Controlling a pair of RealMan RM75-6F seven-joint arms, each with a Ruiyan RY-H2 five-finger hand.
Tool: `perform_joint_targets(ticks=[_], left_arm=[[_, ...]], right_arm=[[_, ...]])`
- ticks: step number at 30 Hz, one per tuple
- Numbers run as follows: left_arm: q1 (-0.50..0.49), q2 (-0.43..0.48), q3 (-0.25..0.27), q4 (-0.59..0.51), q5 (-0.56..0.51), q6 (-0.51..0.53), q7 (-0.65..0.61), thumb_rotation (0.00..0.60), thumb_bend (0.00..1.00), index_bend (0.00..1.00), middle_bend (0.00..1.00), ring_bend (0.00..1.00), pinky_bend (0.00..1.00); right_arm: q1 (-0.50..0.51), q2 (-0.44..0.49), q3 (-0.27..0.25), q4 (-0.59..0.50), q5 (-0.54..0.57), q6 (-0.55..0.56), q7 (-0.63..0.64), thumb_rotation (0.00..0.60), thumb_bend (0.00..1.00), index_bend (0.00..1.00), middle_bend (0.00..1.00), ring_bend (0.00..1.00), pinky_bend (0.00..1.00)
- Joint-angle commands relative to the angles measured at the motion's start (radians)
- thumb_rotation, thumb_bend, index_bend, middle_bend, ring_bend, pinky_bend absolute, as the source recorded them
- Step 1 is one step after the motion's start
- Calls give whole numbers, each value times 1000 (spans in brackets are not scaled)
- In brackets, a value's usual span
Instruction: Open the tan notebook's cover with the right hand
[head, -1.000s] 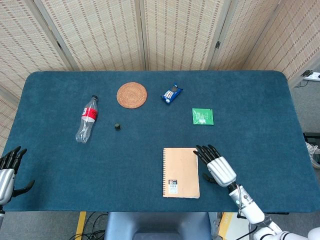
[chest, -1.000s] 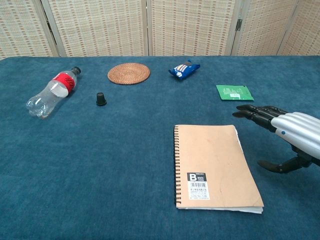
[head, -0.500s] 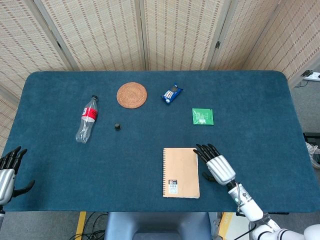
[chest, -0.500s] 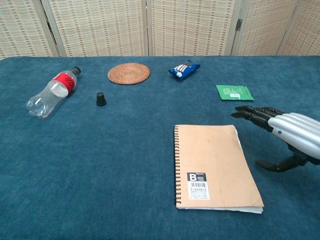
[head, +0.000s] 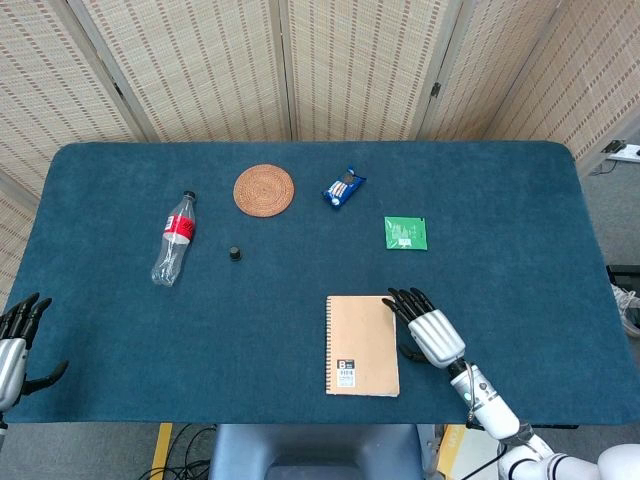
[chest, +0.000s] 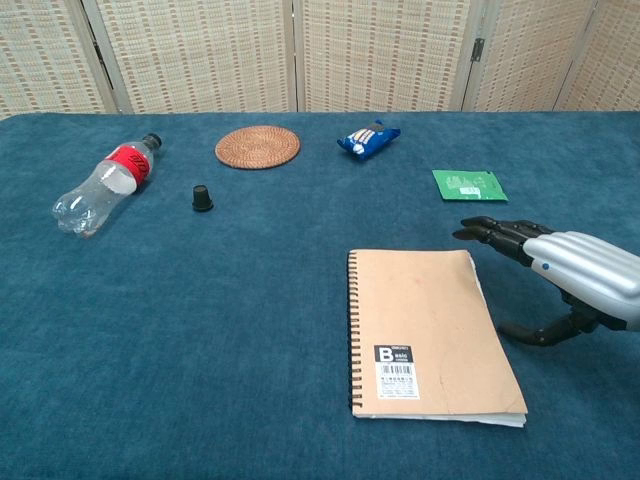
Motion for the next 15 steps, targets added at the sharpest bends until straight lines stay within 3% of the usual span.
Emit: perform_joint_targets(ticks=[1, 15], left_arm=[[0, 0, 0, 0, -1, -1, 1, 600, 272, 81, 40, 27, 129], [1, -1, -2, 0, -3, 1, 4, 600, 272, 82, 40, 27, 129]], right_arm=[[7, -1, 4, -3, 8, -11, 3, 600, 357, 0, 0, 0, 0], [30, -8, 14, -14, 23, -19, 11, 600, 357, 0, 0, 0, 0]])
